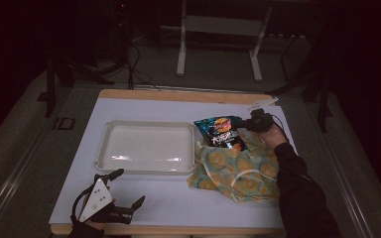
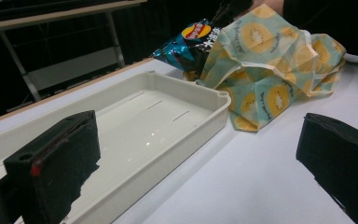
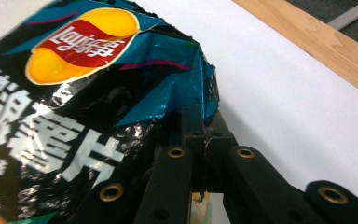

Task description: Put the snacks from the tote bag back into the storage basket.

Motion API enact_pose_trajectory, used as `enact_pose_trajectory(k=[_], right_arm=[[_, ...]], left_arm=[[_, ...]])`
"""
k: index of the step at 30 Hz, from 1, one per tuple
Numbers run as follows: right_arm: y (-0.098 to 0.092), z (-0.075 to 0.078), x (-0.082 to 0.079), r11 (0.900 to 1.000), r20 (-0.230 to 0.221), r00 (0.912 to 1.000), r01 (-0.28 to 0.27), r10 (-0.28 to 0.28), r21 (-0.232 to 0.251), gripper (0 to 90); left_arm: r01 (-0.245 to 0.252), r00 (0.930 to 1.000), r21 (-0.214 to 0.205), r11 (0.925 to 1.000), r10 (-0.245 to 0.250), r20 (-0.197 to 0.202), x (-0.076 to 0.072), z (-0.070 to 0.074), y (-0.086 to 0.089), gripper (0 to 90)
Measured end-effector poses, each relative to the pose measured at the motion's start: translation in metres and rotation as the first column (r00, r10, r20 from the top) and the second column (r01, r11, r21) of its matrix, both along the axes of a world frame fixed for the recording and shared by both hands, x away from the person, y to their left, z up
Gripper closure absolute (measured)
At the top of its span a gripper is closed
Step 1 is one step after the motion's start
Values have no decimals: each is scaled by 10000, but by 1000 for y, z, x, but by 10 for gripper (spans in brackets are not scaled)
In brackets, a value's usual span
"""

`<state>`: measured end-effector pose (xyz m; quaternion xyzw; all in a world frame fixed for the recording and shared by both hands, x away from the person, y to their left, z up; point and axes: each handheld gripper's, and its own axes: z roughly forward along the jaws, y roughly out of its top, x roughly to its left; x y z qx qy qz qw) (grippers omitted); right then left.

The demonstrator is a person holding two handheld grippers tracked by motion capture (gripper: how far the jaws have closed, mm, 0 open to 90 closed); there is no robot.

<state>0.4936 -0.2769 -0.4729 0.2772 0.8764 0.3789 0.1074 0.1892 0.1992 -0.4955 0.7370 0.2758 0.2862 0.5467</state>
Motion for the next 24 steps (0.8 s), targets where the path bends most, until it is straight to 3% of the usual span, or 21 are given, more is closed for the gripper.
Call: enact_pose_trajectory(k=[3,10,24], right_arm=[[-1,5,-4,10000,104,9999,29,-30,74,900],[-9,25,-19,9971,637,9979,34,-83,756,900],[-22,54,-47,9839,1455,9893,-351,93,1754,900]], left_arm=[[-9,10000,14,10000,9,29,0,0,0,0],[-78,10000,-8,10000,78,62,0,1,1,0],[-87,9999,14,10000,86,59,0,1,0,0]])
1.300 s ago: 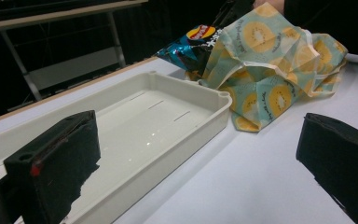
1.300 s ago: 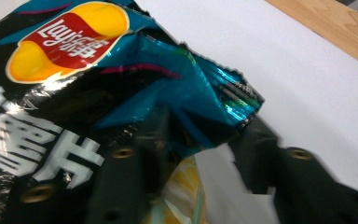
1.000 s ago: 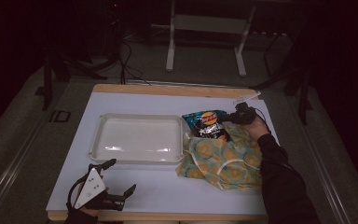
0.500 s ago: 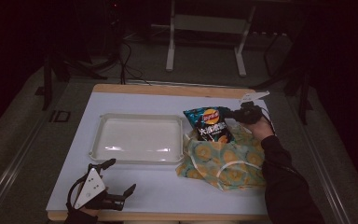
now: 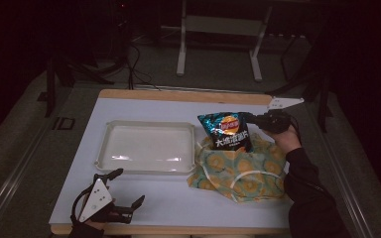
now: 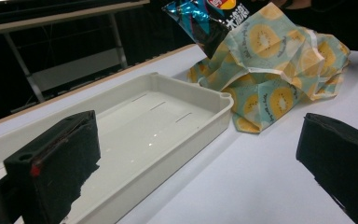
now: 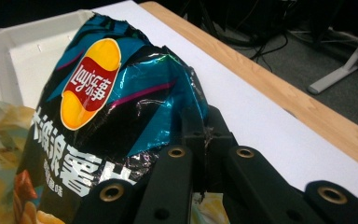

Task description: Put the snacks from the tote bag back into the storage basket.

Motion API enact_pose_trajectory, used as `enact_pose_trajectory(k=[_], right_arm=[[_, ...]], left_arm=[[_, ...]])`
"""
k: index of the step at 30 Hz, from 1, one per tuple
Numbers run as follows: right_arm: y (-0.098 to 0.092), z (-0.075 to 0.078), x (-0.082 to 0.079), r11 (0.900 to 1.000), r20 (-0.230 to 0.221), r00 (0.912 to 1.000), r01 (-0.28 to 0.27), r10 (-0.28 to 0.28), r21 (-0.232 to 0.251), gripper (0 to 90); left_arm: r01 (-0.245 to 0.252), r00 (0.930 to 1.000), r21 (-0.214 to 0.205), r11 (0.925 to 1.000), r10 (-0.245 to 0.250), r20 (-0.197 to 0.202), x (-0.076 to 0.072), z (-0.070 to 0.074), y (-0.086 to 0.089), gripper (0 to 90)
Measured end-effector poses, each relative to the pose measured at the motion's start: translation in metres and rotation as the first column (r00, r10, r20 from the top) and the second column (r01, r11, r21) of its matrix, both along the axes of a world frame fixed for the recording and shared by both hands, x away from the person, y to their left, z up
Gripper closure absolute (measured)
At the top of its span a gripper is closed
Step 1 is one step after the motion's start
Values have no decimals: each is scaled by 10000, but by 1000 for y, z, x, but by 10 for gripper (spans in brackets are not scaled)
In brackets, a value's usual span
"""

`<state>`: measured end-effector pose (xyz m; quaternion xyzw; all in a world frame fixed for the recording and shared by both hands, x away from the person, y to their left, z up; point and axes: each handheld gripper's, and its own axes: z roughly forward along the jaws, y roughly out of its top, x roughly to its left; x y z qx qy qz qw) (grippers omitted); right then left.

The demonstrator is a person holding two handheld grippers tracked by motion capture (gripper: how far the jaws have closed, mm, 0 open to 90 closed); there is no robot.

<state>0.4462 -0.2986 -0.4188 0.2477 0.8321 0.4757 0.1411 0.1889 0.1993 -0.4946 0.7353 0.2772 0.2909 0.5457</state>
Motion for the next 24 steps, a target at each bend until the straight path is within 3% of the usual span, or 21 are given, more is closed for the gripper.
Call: enact_pose_trajectory(k=[8,17,24], right_arm=[[-1,15,-9,9994,229,9997,-56,48,330,900],[-6,36,-15,9970,401,9984,370,-397,676,900],[-9,56,-17,9943,838,9940,624,-696,860,900]], left_arm=[[-11,10000,-13,10000,11,25,0,0,0,0],[-13,10000,-19,10000,13,12,1,0,0,0],[0,10000,-16,10000,0,38,1,1,-1,0]])
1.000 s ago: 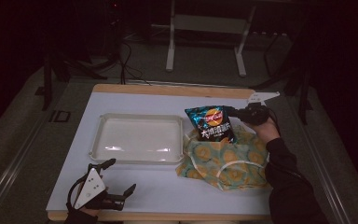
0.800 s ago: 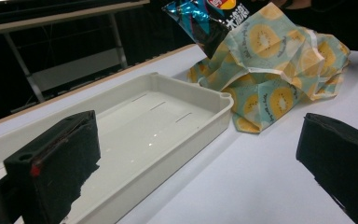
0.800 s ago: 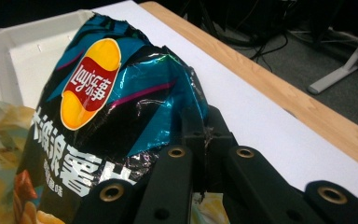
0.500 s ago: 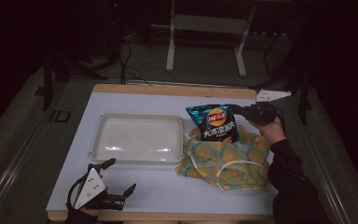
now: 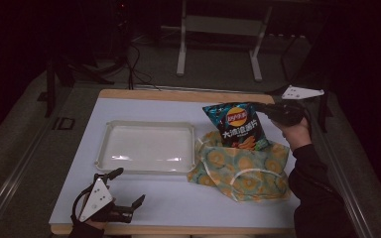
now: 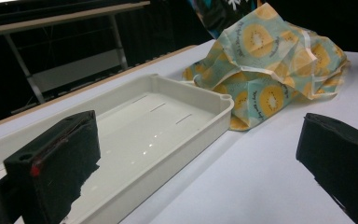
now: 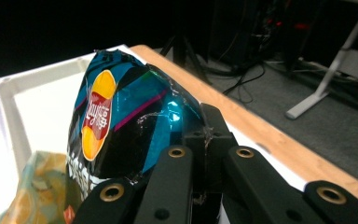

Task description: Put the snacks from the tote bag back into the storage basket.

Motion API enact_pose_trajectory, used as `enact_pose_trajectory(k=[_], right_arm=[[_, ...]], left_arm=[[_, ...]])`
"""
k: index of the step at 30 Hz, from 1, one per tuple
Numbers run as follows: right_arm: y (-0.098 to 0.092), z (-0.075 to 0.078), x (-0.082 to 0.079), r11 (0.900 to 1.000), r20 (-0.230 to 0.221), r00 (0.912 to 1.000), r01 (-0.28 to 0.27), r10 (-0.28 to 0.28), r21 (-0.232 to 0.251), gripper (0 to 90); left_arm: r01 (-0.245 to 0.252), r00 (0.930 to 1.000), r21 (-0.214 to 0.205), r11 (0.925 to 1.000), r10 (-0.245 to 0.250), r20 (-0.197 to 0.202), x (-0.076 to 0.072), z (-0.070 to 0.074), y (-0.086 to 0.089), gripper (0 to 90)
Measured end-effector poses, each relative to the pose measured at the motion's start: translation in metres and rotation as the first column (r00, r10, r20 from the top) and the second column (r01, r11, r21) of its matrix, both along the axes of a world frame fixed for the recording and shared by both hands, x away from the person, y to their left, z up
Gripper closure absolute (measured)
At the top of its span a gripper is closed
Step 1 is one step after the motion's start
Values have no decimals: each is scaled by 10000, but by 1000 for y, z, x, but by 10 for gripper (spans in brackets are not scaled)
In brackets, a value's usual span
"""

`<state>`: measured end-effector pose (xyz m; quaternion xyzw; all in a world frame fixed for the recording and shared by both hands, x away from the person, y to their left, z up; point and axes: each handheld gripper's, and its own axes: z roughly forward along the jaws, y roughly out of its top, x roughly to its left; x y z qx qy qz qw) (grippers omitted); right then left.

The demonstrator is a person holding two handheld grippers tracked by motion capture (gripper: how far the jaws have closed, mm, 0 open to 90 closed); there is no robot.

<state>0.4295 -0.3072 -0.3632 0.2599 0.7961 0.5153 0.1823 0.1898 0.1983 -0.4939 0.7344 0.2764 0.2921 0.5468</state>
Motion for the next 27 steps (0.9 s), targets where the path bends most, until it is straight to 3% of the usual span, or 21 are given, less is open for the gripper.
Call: enact_pose_trajectory(k=[16,27], right_arm=[[11,52,-10,9976,959,9931,649,-669,238,900],[30,73,-20,9871,1343,9819,1200,-1337,1058,900]], left_arm=[[40,10000,-44,10000,-40,49,0,0,1,0],[24,9999,-86,10000,-23,119,-1,1,1,0]])
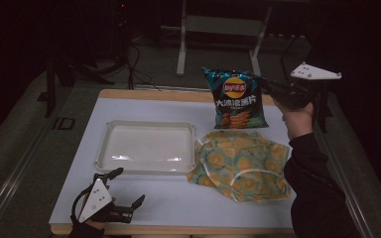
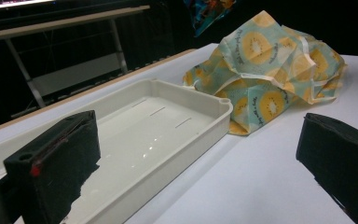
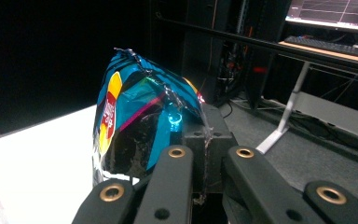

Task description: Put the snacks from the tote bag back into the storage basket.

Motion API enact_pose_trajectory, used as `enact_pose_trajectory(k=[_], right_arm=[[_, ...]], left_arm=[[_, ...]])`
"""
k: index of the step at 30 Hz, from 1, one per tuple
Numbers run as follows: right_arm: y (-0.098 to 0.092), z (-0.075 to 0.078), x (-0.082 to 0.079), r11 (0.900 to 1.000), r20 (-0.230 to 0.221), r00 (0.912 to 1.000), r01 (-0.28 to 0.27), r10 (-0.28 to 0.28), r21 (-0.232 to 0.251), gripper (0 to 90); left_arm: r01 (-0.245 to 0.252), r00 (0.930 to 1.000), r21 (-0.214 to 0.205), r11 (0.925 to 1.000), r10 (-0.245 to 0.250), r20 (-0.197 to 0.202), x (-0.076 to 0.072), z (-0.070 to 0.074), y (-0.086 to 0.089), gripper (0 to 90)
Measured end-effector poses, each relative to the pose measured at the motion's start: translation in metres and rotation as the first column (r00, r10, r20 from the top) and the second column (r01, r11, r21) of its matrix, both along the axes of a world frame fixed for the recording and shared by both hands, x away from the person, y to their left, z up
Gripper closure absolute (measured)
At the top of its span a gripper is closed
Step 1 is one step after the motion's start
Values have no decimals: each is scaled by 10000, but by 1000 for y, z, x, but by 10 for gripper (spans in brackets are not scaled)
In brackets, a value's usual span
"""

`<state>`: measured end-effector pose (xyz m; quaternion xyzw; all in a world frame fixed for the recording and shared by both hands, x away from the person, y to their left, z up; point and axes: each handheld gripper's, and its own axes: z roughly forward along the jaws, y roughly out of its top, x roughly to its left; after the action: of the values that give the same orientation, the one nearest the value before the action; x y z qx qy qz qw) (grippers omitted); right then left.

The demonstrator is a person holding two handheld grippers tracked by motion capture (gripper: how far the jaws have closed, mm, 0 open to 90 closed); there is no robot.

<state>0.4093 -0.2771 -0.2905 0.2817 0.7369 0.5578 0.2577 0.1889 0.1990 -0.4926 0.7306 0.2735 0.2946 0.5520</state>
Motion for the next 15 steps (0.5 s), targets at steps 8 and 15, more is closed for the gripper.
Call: enact_pose_trajectory(k=[8,15], right_arm=[[26,4,-8,9993,255,9990,362,-364,101,900],[53,0,-15,9996,285,9994,178,-185,219,900]], left_arm=[[12,10000,9,10000,-12,46,0,1,0,0],[18,10000,-39,10000,-18,76,-1,1,0,0]])
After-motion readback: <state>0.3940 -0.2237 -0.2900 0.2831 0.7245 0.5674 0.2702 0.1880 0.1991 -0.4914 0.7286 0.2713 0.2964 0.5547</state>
